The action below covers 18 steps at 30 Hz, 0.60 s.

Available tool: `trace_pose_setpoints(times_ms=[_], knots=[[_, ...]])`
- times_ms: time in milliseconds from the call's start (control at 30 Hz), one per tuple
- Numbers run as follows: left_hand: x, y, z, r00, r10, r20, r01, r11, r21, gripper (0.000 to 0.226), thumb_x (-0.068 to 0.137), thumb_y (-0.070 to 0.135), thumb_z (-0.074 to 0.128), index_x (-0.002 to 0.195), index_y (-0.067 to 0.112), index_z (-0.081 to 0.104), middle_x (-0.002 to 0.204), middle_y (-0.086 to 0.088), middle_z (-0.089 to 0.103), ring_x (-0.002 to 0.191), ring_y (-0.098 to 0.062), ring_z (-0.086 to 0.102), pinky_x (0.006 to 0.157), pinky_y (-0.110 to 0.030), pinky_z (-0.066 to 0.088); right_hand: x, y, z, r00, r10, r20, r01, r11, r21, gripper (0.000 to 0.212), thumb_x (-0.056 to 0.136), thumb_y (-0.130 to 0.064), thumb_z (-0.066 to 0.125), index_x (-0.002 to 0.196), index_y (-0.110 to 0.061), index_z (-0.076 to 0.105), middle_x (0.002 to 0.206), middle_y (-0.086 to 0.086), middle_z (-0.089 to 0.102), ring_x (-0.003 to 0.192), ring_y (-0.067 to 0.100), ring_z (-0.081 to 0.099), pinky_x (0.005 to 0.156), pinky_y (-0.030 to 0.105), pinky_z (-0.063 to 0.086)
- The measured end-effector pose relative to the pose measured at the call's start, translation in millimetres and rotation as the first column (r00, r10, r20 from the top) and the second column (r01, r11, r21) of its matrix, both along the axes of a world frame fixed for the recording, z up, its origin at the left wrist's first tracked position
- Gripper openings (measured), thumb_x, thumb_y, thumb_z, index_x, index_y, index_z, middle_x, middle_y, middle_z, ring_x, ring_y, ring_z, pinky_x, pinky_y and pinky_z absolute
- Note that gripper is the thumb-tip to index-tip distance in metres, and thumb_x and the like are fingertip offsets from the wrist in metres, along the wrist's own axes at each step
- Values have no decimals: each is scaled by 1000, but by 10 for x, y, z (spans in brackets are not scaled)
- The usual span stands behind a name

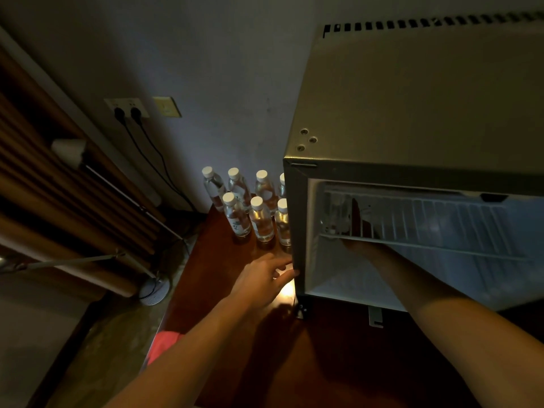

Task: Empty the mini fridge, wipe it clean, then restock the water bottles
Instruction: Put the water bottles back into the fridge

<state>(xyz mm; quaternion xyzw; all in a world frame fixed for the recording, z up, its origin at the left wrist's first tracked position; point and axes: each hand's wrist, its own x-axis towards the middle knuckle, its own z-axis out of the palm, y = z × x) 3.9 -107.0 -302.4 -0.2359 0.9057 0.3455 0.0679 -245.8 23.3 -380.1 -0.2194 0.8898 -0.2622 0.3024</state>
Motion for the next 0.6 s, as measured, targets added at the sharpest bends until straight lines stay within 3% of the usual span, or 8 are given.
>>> trace_pose_setpoints(times_ms=[100,133,233,367,467,600], knots=[[50,-8,-21,1000,-2,-10,2,1000,-16,39,100,44,48,136,31,55,127,4,57,106,-8,59,94,-36,53,66,60,88,960,57,-274,-42,997,62,57,98,-33,54,148,-11,36,140,20,50,125,36,51,100,41,41],[72,-7,-29,1000,3,-14,-3,1000,-19,38,101,43,47,137,32,54,127,5,57,106,-7,58,94,-35,53,116,113,139,959,65,-276,-42,995,90,46,100,-32,50,140,-11,45,132,18,56,117,34,56,93,39,46],[143,-3,-62,1000,19,-10,-19,1000,-23,36,102,39,48,137,32,55,127,6,58,106,-6,58,93,-30,52,264,252,163,981,119,-151,-83,971,225,31,99,-30,47,124,-17,58,122,9,62,101,27,62,76,30,48],[287,0,-141,999,25,34,-25,1000,-12,33,103,35,48,134,29,58,125,6,58,102,-5,57,89,-25,50,587,302,142,983,177,-45,-150,923,353,30,91,-33,49,112,-15,61,111,8,63,95,26,62,81,34,52],[428,-38,-223,998,30,57,-31,999,11,31,103,33,49,132,28,60,127,6,60,102,-4,57,89,-25,50,846,297,98,983,183,-10,-166,913,374,35,91,-39,48,113,-15,59,113,9,62,98,28,62,83,36,53],[602,-157,-334,996,37,80,-39,999,17,30,103,33,50,130,28,62,128,7,61,103,-5,59,93,-30,51,1198,264,68,984,176,-5,-164,923,349,28,94,-36,46,107,-16,61,100,6,63,86,23,61,72,32,49]])
